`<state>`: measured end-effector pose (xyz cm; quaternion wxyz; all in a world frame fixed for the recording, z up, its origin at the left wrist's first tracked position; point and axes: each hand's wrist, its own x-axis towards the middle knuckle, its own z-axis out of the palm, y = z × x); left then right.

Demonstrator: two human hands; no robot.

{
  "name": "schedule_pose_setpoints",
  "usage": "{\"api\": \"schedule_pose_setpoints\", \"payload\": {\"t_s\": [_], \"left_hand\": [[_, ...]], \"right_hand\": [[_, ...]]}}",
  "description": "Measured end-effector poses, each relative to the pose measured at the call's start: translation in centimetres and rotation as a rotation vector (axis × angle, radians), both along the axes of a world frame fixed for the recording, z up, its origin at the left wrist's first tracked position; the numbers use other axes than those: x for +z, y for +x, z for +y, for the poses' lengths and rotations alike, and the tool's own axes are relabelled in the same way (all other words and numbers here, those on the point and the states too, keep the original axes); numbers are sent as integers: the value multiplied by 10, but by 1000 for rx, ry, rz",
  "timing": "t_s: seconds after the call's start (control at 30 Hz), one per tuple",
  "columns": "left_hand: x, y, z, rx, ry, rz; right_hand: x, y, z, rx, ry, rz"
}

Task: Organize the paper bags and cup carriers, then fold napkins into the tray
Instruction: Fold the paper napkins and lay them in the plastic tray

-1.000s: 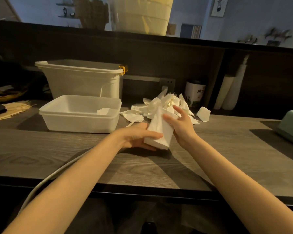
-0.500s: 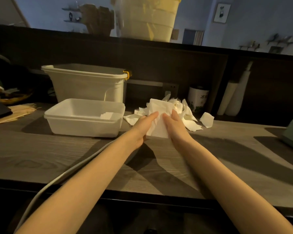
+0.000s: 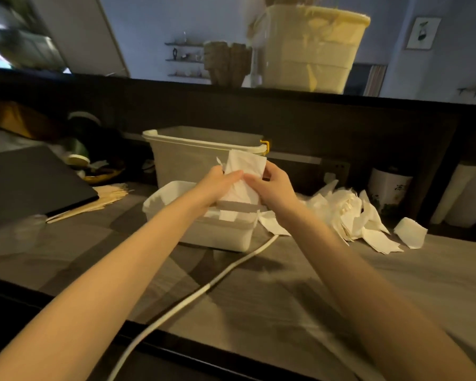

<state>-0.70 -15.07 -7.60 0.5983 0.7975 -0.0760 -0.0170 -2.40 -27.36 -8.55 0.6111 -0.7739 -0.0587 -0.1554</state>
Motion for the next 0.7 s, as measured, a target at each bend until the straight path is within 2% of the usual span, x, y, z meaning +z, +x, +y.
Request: {"api": "schedule_pose_setpoints", "payload": {"t_s": [0.17,0.47,0.7], "left_hand": [[6,26,45,-6,-20,106],[-11,61,65,-5,144,413],[-32,75,56,-12,342,391]], "right_hand": [[-3,24,12,65,16,88],[-27,48,2,21,159,208],[-32,54,-1,51,118,204]]}}
